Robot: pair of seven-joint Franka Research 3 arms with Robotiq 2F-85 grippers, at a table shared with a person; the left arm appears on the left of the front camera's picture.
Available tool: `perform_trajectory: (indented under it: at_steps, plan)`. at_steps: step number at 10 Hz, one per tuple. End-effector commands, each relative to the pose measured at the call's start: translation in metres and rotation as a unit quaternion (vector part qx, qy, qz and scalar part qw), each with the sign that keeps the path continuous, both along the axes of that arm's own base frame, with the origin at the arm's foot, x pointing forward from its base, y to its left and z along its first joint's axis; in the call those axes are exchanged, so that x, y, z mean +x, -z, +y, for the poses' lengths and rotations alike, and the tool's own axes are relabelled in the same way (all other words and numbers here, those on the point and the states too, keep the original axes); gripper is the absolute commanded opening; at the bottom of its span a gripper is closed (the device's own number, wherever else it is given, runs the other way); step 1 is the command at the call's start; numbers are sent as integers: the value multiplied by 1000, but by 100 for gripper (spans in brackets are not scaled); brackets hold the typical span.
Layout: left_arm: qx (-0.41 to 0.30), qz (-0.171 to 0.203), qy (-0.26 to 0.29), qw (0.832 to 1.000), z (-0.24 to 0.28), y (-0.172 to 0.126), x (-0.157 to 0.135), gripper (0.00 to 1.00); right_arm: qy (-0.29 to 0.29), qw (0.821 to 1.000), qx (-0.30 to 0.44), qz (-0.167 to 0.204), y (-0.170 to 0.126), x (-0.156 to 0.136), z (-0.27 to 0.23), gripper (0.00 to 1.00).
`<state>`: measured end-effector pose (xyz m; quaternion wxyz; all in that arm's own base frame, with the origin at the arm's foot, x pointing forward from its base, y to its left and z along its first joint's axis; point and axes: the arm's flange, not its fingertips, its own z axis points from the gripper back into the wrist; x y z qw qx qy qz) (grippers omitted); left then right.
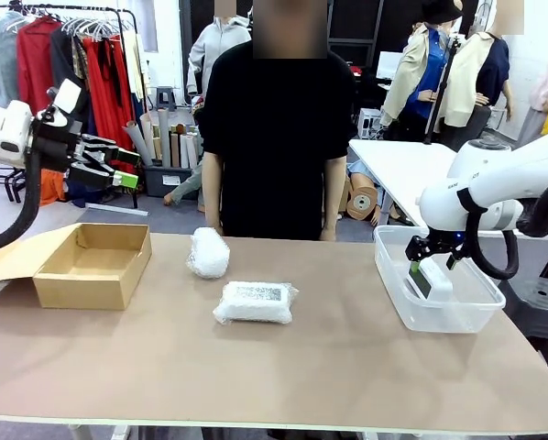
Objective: Separate and place wrapped and unwrapped clocks.
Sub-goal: Pick up the Digital clock indicated by the person.
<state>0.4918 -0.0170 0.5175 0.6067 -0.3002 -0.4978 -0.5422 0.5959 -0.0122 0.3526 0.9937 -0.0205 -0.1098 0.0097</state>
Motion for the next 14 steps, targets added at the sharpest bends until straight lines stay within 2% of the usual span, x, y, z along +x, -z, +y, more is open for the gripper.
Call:
perform_trajectory:
  at_steps: [1, 8, 11, 14]
  plan:
    - [2, -3, -4, 1000, -1, -1, -1, 100, -1, 1000, -1, -1, 0, 0, 0, 100]
    - [2, -3, -4, 1000, -1, -1, -1, 100, 0, 1000, 0, 0, 0, 0, 0, 100]
    - [2, -3, -4, 1000, -1, -1, -1, 100, -93, 994, 55, -10, -67, -16, 2, 100]
    - [2, -3, -4, 1000, -1, -1, -1, 100, -183, 975, 118, -35, -136, -20, -6, 100]
